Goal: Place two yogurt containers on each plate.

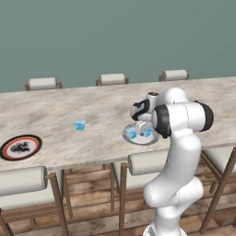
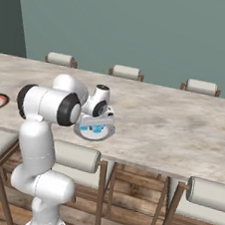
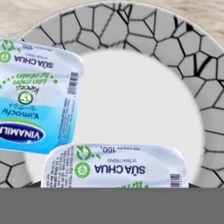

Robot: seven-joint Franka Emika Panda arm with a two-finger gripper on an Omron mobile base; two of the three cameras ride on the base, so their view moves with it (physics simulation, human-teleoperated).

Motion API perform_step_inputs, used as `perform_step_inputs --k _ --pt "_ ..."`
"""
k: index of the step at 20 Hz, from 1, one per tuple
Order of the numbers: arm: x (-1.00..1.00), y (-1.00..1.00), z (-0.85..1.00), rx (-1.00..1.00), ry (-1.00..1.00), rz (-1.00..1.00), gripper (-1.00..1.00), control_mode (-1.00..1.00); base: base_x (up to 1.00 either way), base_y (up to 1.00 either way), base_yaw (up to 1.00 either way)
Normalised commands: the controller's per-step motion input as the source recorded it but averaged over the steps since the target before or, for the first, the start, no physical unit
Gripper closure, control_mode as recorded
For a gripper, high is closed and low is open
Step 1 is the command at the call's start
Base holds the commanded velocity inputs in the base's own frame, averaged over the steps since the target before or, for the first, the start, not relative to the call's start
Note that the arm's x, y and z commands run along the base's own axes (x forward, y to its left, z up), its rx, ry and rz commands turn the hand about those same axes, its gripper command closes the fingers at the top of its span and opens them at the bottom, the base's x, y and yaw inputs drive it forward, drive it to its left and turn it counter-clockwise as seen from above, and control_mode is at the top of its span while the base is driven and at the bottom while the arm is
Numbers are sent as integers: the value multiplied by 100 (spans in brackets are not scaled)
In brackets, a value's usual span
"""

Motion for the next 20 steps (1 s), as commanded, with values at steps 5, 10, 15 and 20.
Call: perform_step_inputs --k 5,10,15,20 --pt "32 -3 -10 0 0 0 100 -100 0 0 0" --pt "2 -1 -1 0 0 0 100 -100 0 0 0" --pt "0 0 0 0 0 0 -100 -100 0 0 0" --pt "-1 0 0 0 0 0 -100 -100 0 0 0"
